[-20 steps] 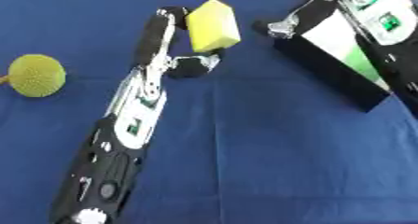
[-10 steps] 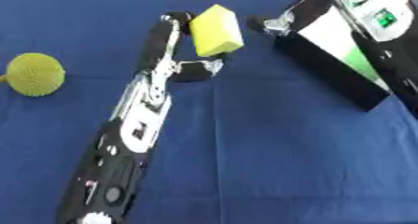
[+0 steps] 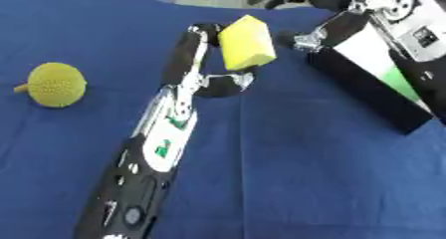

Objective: Pick up the objects with one hand, pass them to the other hand, and then place them into the box on the other side of the table.

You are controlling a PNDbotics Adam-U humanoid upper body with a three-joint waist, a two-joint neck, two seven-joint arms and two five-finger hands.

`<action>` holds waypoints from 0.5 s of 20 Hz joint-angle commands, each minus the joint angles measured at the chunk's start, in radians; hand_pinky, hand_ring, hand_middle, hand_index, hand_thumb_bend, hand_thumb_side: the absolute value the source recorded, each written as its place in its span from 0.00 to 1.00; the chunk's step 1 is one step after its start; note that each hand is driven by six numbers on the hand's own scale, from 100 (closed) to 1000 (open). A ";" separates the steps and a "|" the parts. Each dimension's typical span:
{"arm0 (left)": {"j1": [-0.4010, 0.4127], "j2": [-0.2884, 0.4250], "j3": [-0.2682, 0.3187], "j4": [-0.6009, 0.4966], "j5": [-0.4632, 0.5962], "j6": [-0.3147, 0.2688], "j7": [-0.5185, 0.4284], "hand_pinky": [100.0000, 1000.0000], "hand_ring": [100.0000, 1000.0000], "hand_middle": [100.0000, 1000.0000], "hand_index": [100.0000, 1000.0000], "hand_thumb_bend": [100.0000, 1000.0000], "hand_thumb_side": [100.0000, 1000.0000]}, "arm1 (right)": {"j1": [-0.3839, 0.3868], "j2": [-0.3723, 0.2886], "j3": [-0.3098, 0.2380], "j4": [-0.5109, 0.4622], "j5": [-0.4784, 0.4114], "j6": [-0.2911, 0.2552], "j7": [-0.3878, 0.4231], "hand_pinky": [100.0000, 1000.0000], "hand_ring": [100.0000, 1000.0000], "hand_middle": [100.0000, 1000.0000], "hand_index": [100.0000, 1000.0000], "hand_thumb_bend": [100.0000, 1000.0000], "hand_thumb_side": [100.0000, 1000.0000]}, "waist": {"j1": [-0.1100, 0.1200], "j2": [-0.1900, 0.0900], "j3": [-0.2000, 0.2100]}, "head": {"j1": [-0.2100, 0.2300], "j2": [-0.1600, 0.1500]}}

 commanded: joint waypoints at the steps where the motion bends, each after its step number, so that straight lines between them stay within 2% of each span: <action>1: -0.013 -0.007 -0.007 -0.042 0.009 0.000 0.002 0.55 0.61 0.45 0.49 0.17 0.12 | -0.014 -0.011 -0.002 -0.008 0.010 -0.173 0.166 0.92 1.00 0.92 0.95 0.10 0.38 | -0.014 -0.004 -0.001 | 0.012 -0.013; 10: -0.010 -0.007 -0.026 -0.099 0.041 -0.004 -0.010 0.55 0.61 0.45 0.50 0.19 0.19 | -0.011 -0.006 0.000 0.008 0.028 -0.185 0.166 0.93 1.00 0.92 0.95 0.09 0.39 | -0.014 -0.001 -0.004 | 0.011 -0.008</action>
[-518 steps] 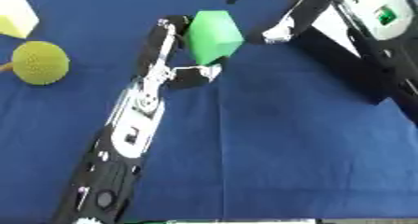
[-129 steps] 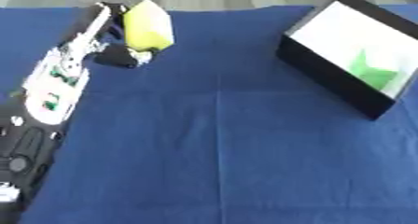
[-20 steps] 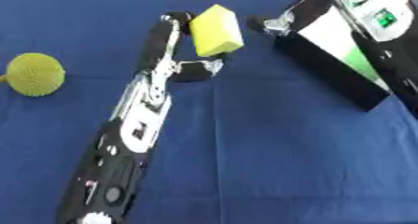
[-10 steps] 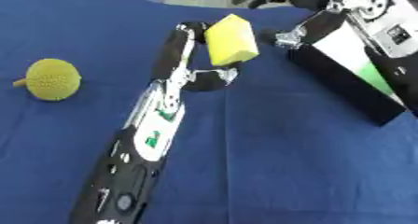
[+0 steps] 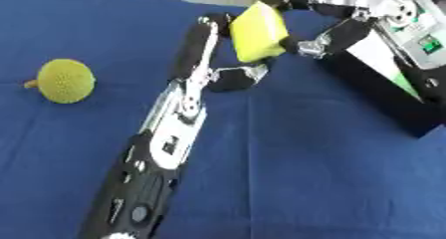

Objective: Pick up the objects with one hand, pass them to the other hand, and then place them into the box on the other side of the table.

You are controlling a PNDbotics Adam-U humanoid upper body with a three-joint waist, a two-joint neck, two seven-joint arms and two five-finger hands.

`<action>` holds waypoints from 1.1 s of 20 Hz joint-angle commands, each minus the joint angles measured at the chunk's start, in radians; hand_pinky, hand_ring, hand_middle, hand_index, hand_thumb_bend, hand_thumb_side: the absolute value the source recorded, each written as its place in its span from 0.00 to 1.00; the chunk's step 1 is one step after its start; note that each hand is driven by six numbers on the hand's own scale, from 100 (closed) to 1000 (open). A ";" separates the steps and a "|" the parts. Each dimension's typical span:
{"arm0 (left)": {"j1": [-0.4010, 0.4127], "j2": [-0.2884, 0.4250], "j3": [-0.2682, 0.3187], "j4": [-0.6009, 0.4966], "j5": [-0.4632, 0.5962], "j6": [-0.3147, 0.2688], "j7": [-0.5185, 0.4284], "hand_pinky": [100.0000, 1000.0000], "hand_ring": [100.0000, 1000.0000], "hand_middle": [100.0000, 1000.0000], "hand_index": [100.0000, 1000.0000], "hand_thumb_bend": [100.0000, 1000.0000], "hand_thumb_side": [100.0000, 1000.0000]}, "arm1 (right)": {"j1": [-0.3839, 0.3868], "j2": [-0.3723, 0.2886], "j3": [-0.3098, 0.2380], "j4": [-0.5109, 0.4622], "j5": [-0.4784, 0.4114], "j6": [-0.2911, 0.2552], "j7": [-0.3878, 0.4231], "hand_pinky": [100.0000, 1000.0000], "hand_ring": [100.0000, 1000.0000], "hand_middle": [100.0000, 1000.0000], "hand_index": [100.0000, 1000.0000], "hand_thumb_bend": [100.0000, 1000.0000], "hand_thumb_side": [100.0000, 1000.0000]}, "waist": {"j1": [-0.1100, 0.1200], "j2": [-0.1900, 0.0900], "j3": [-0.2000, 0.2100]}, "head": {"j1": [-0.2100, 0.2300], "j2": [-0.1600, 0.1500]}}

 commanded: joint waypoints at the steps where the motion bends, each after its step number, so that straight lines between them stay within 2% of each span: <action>1: -0.017 -0.008 -0.013 -0.051 0.020 -0.006 -0.009 0.55 0.61 0.45 0.50 0.20 0.19 | -0.011 -0.014 -0.008 0.003 0.011 -0.180 0.173 0.93 1.00 0.93 0.95 0.09 0.40 | -0.014 -0.005 -0.003 | -0.001 -0.007; 15: -0.011 -0.007 -0.021 -0.074 0.025 -0.010 -0.033 0.55 0.61 0.44 0.50 0.19 0.20 | -0.006 -0.017 -0.008 0.004 0.015 -0.210 0.173 0.94 1.00 0.93 0.96 0.07 0.39 | -0.011 0.000 -0.005 | -0.008 -0.002; 22: -0.010 -0.007 -0.027 -0.077 0.030 -0.048 -0.072 0.56 0.62 0.45 0.51 0.20 0.20 | -0.003 -0.020 0.003 0.001 0.011 -0.232 0.173 0.94 1.00 0.94 0.96 0.08 0.35 | -0.009 0.001 -0.006 | -0.007 0.001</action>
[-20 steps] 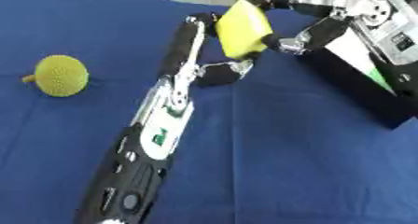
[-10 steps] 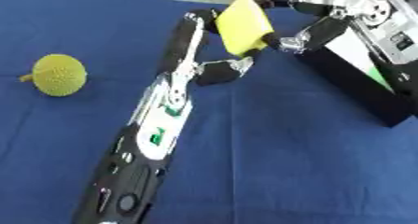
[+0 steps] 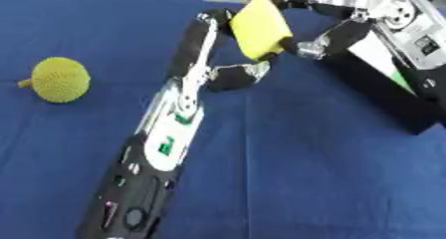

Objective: Pick up the objects with one hand, pass them to the other hand, and then place them into the box on the other side of the table.

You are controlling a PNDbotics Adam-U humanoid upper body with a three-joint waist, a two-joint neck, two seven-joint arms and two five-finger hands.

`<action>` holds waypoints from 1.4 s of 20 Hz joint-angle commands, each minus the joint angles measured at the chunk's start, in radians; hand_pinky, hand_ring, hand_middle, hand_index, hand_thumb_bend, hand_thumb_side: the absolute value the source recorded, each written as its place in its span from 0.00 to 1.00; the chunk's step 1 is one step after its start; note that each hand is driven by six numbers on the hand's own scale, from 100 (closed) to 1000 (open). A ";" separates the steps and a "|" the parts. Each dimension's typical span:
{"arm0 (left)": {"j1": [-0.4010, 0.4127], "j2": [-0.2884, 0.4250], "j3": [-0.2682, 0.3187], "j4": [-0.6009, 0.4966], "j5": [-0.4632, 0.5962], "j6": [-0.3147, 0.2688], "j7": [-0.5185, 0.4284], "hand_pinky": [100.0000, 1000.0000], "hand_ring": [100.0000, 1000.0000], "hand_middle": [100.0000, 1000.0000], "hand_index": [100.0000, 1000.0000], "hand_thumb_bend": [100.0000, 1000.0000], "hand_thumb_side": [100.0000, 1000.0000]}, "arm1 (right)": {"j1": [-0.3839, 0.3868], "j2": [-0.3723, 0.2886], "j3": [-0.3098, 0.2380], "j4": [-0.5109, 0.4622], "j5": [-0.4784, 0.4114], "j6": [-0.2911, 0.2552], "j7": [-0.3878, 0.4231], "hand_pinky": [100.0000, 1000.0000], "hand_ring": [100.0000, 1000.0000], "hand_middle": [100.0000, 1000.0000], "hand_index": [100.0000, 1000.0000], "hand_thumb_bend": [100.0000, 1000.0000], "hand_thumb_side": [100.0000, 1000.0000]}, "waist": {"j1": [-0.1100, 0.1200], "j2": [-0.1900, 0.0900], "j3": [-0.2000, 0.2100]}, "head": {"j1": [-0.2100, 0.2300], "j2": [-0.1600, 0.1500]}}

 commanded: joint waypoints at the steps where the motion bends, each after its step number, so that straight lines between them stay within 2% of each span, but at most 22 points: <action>1: -0.020 -0.016 -0.019 -0.038 0.006 -0.031 -0.025 0.56 0.62 0.45 0.51 0.20 0.20 | -0.010 -0.020 0.004 -0.004 0.008 -0.210 0.198 0.94 1.00 0.94 0.96 0.07 0.34 | -0.008 -0.006 -0.001 | -0.002 0.000; 8: -0.019 -0.017 -0.018 -0.031 -0.007 -0.063 -0.060 0.56 0.62 0.45 0.51 0.21 0.19 | -0.008 -0.023 0.012 -0.007 -0.017 -0.209 0.198 0.94 1.00 0.91 0.93 0.06 0.34 | -0.007 -0.005 -0.001 | -0.004 -0.001; 13: -0.017 -0.018 -0.018 -0.027 -0.011 -0.076 -0.072 0.56 0.62 0.45 0.51 0.22 0.19 | -0.004 -0.024 0.024 -0.013 -0.044 -0.199 0.198 0.93 1.00 0.84 0.84 0.04 0.32 | -0.005 -0.006 0.000 | -0.001 -0.005; 18: -0.015 -0.018 -0.017 -0.025 -0.016 -0.080 -0.074 0.56 0.62 0.45 0.52 0.22 0.19 | -0.002 -0.024 0.028 -0.015 -0.075 -0.172 0.198 0.90 1.00 0.66 0.66 0.06 0.26 | -0.005 -0.006 0.001 | 0.000 -0.006; 22: -0.012 -0.018 -0.013 -0.020 -0.022 -0.074 -0.072 0.56 0.62 0.45 0.52 0.23 0.20 | 0.000 -0.024 0.025 -0.020 -0.115 -0.127 0.198 0.88 1.00 0.54 0.53 0.06 0.20 | -0.006 -0.006 0.003 | 0.000 -0.006; 23: -0.012 -0.018 -0.013 -0.020 -0.023 -0.072 -0.071 0.56 0.62 0.45 0.53 0.23 0.20 | 0.000 -0.024 0.024 -0.022 -0.128 -0.114 0.198 0.86 1.00 0.48 0.47 0.06 0.15 | -0.006 -0.006 0.003 | -0.001 -0.004; 24: -0.012 -0.018 -0.012 -0.019 -0.024 -0.070 -0.069 0.56 0.62 0.45 0.53 0.23 0.20 | 0.000 -0.025 0.023 -0.025 -0.142 -0.101 0.198 0.85 1.00 0.47 0.45 0.06 0.14 | -0.006 -0.006 0.003 | -0.001 -0.003; 27: -0.011 -0.018 -0.013 -0.019 -0.025 -0.067 -0.066 0.56 0.62 0.46 0.54 0.30 0.22 | 0.000 -0.025 0.015 -0.033 -0.184 -0.055 0.198 0.82 1.00 0.42 0.39 0.04 0.00 | -0.006 -0.005 0.002 | -0.002 -0.003; 28: -0.010 -0.018 -0.012 -0.019 -0.026 -0.066 -0.064 0.57 0.62 0.46 0.54 0.30 0.22 | 0.000 -0.026 0.014 -0.037 -0.196 -0.039 0.198 0.82 1.00 0.42 0.38 0.04 0.00 | -0.006 -0.005 0.002 | -0.002 -0.003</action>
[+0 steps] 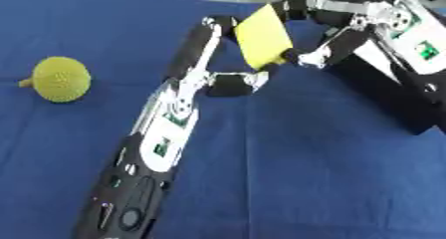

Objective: Pick up the objects with one hand, pass them to the other hand, and then place them into the box on the other side of the table.

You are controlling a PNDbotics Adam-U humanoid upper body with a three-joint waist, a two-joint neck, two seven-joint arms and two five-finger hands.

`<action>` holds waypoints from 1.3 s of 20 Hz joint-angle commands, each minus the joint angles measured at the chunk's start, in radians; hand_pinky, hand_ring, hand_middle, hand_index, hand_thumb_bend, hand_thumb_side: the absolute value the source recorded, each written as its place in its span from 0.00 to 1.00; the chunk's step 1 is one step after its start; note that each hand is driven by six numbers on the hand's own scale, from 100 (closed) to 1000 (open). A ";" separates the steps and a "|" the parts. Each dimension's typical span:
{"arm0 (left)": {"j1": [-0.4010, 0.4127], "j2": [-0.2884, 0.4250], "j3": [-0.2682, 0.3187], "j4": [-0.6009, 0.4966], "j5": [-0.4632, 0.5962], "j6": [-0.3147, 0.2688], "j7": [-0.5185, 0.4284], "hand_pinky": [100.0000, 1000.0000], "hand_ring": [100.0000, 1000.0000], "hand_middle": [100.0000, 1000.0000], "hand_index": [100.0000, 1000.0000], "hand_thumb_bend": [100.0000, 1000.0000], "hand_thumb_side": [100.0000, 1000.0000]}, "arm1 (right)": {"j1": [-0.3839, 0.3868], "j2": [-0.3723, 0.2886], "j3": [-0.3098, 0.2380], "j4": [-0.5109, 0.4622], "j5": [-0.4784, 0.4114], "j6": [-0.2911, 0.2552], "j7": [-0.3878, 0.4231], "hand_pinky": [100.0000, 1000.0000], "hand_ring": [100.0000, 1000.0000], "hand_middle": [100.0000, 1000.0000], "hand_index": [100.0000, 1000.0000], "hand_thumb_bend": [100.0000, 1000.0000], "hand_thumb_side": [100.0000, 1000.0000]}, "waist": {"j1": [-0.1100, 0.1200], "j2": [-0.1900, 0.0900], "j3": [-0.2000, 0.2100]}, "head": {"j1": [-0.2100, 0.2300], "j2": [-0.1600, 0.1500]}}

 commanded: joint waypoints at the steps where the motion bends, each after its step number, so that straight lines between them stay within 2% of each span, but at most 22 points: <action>1: -0.018 -0.026 -0.012 -0.019 0.000 0.002 0.004 0.57 0.62 0.46 0.55 0.32 0.22 | -0.016 -0.018 -0.006 -0.037 -0.041 -0.089 0.135 0.81 1.00 0.41 0.38 0.05 0.00 | -0.006 -0.006 -0.001 | -0.002 -0.002; 6: -0.016 -0.026 -0.009 -0.014 -0.011 0.014 0.010 0.58 0.64 0.49 0.62 0.44 0.27 | -0.011 -0.023 -0.009 -0.047 -0.056 -0.061 0.135 0.81 1.00 0.41 0.37 0.08 0.00 | -0.007 -0.008 -0.001 | -0.001 -0.001; 8: -0.016 -0.026 -0.010 -0.009 -0.023 0.022 0.005 0.59 0.64 0.49 0.63 0.46 0.28 | -0.009 -0.024 -0.009 -0.049 -0.052 -0.064 0.135 0.81 1.00 0.40 0.37 0.07 0.00 | -0.008 -0.009 -0.001 | -0.002 -0.001; 13: -0.015 -0.025 -0.007 -0.005 -0.047 0.030 0.000 0.60 0.66 0.51 0.69 0.60 0.34 | -0.005 -0.027 -0.017 -0.049 -0.044 -0.074 0.135 0.81 1.00 0.39 0.35 0.09 0.00 | -0.009 -0.010 0.002 | -0.002 -0.004; 17: -0.014 -0.025 -0.006 0.000 -0.073 0.031 0.001 0.61 0.67 0.53 0.73 0.79 0.41 | -0.003 -0.027 -0.024 -0.043 -0.039 -0.071 0.135 0.80 1.00 0.38 0.34 0.12 0.00 | -0.010 -0.010 0.002 | -0.002 -0.006; 19: -0.013 -0.025 -0.005 0.001 -0.086 0.027 0.000 0.61 0.68 0.54 0.74 0.84 0.43 | -0.003 -0.027 -0.029 -0.039 -0.037 -0.066 0.135 0.80 1.00 0.38 0.34 0.13 0.00 | -0.009 -0.010 0.002 | -0.003 -0.006; 21: -0.012 -0.025 -0.004 0.002 -0.096 0.023 0.001 0.61 0.68 0.55 0.75 0.95 0.49 | -0.003 -0.027 -0.034 -0.036 -0.036 -0.060 0.135 0.80 1.00 0.37 0.33 0.15 0.00 | -0.009 -0.010 0.001 | -0.003 -0.005; 23: -0.011 -0.025 -0.004 0.003 -0.104 0.018 0.000 0.62 0.69 0.56 0.76 1.00 0.53 | -0.002 -0.028 -0.037 -0.034 -0.035 -0.056 0.135 0.80 1.00 0.37 0.33 0.16 0.00 | -0.009 -0.009 0.001 | -0.004 -0.005; 26: -0.010 -0.023 -0.003 0.005 -0.118 0.013 -0.001 0.62 0.70 0.56 0.77 1.00 0.56 | -0.001 -0.030 -0.042 -0.033 -0.034 -0.051 0.135 0.79 1.00 0.36 0.33 0.18 0.00 | -0.008 -0.009 0.000 | -0.004 -0.006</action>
